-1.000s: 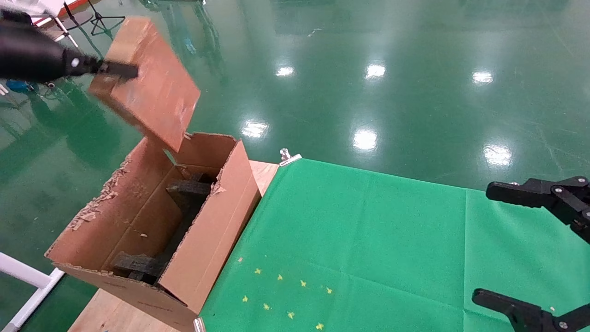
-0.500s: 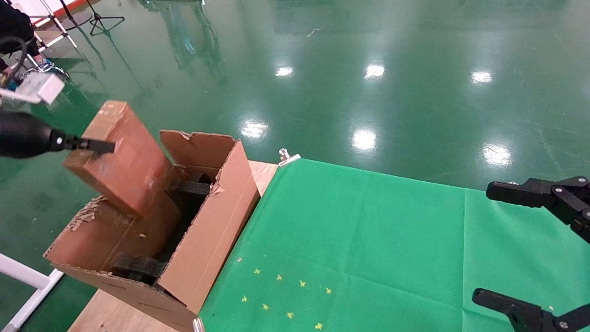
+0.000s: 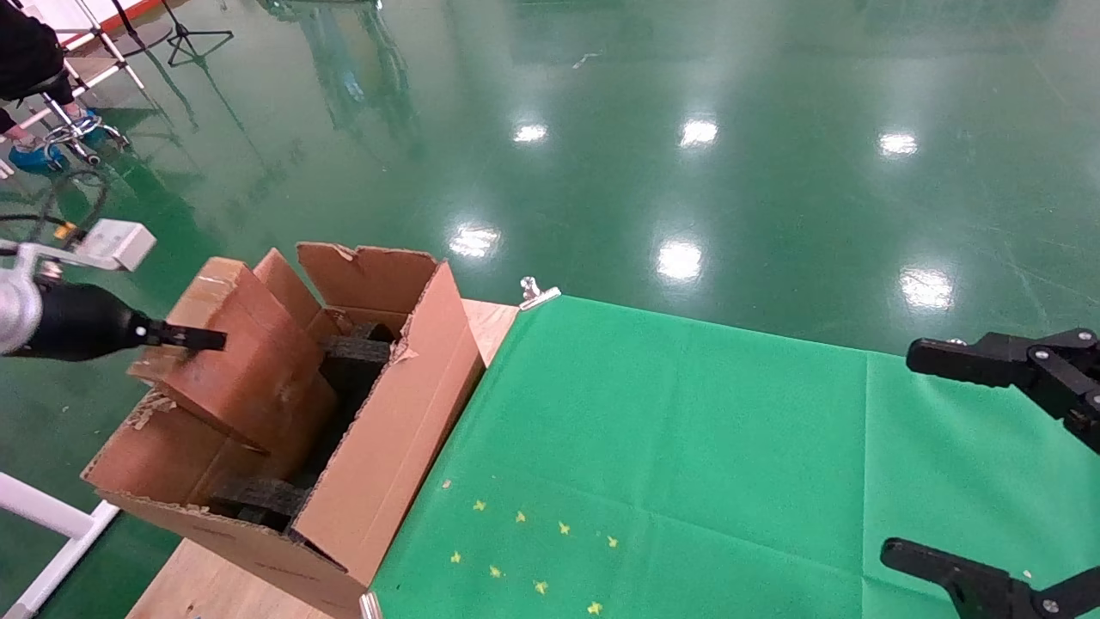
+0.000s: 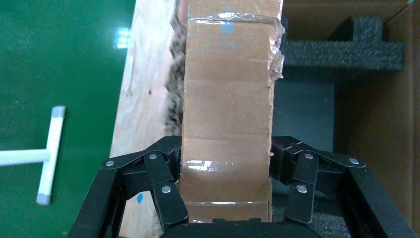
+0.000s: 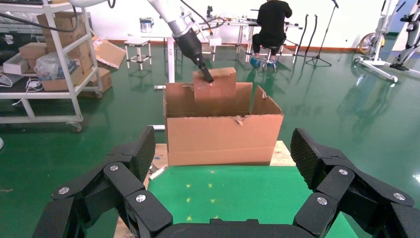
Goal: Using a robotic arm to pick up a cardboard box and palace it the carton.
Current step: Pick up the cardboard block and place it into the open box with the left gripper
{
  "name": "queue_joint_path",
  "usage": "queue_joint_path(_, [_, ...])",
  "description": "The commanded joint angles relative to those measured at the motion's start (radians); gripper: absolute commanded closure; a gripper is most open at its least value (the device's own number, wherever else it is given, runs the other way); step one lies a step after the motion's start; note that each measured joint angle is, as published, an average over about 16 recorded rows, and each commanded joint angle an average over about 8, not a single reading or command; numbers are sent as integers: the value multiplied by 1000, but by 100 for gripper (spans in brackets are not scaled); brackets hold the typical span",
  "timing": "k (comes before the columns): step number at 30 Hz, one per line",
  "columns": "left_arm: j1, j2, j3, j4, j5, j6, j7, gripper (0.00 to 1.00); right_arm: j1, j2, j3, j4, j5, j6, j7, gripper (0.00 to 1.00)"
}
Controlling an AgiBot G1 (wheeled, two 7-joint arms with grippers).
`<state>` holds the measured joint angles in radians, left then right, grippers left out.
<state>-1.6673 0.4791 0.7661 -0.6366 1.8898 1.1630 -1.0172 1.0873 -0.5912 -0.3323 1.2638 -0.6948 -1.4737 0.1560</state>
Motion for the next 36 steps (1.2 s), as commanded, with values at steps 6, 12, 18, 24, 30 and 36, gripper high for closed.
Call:
queue_joint_path(6, [28,45,10,66,0,-23,12,100,0,0,0,0,0,0,0,0])
queue_joint_path(12, [38,85,19,135,9,-47,31,100,0,0,0,0,0,0,0,0])
queue_joint_path(18, [49,128,26,216,17,-87,64,100,0,0,0,0,0,0,0,0])
queue_joint_path(24, [60,172,30,301,22,-135,91,100,0,0,0,0,0,0,0,0])
queue_joint_path(30, [62,213,30,383,21,-171,109,100,0,0,-1,0,0,0,0,0])
queue_joint_path(36, [61,248,28,455,19,-197,125,100,0,0,-1,0,0,0,0,0])
